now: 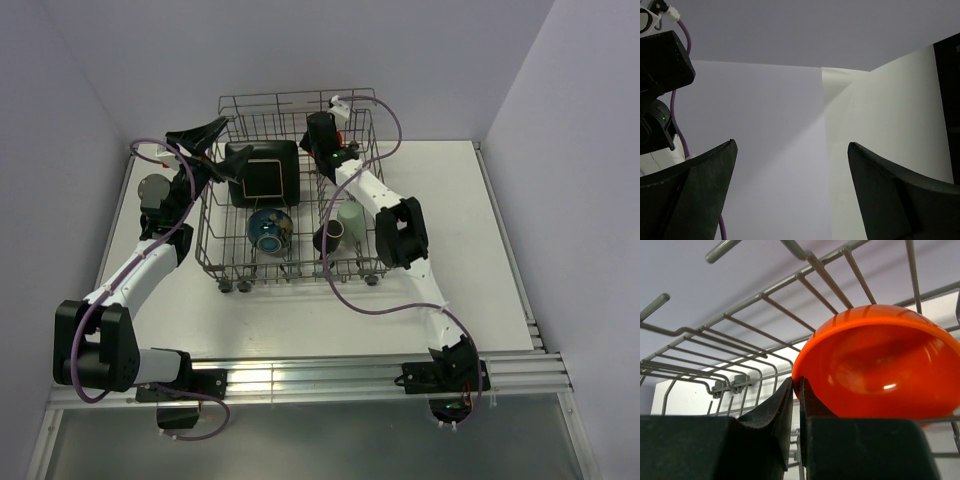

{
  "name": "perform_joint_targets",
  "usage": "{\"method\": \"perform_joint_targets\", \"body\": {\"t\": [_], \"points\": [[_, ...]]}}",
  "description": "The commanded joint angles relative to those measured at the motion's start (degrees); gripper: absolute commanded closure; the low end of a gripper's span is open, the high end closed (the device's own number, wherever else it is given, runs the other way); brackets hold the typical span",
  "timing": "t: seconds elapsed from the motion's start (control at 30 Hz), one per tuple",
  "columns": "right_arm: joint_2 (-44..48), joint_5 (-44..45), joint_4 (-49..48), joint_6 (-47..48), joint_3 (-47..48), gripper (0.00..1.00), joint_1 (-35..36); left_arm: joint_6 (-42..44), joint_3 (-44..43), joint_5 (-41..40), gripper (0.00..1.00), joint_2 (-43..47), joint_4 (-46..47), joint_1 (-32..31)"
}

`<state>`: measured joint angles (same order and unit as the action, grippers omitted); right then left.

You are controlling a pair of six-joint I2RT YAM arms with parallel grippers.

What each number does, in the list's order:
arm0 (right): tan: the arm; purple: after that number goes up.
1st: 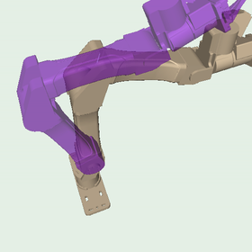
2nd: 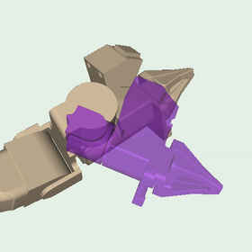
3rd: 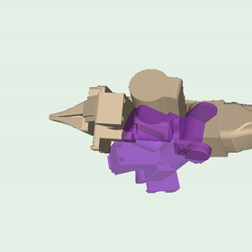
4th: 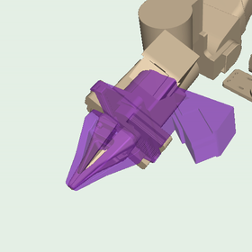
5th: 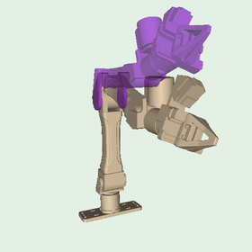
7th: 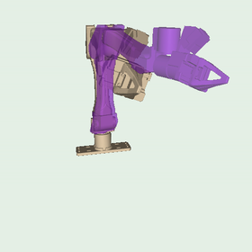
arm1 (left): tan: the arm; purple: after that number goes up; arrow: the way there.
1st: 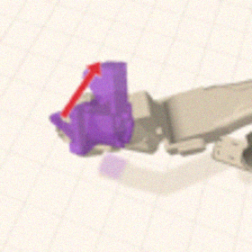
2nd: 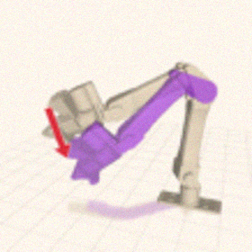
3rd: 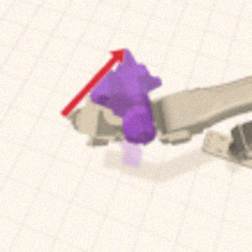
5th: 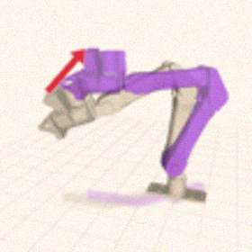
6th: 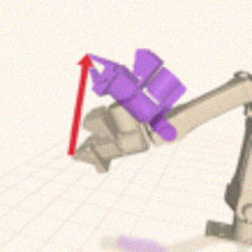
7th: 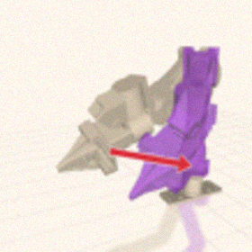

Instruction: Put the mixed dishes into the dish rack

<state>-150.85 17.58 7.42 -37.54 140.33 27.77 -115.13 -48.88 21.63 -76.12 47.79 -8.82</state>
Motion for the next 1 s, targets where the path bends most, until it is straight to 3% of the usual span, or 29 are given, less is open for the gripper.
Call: {"method": "perform_joint_targets", "body": {"t": [0.0,0.57,0.77,0.97], "points": [[5.6,3.2,0.3,-1.2,-5.2,1.00,0.3,-30.9,-0.9,0.6,0.01,1.6,3.1,0.1],[20.1,-2.8,-11.3,-13.1,-31.9,1.00,-3.5,-30.0,-2.1,1.2,0.01,1.6,2.4,-0.1],[21.8,-5.2,-9.8,-17.8,-36.9,1.00,-4.9,-30.1,-2.6,1.1,0.01,1.1,2.7,-0.5],[21.1,-8.4,-4.4,-20.6,-35.2,1.00,-5.4,-30.0,-3.0,1.1,0.01,0.9,2.8,-0.7]]}}
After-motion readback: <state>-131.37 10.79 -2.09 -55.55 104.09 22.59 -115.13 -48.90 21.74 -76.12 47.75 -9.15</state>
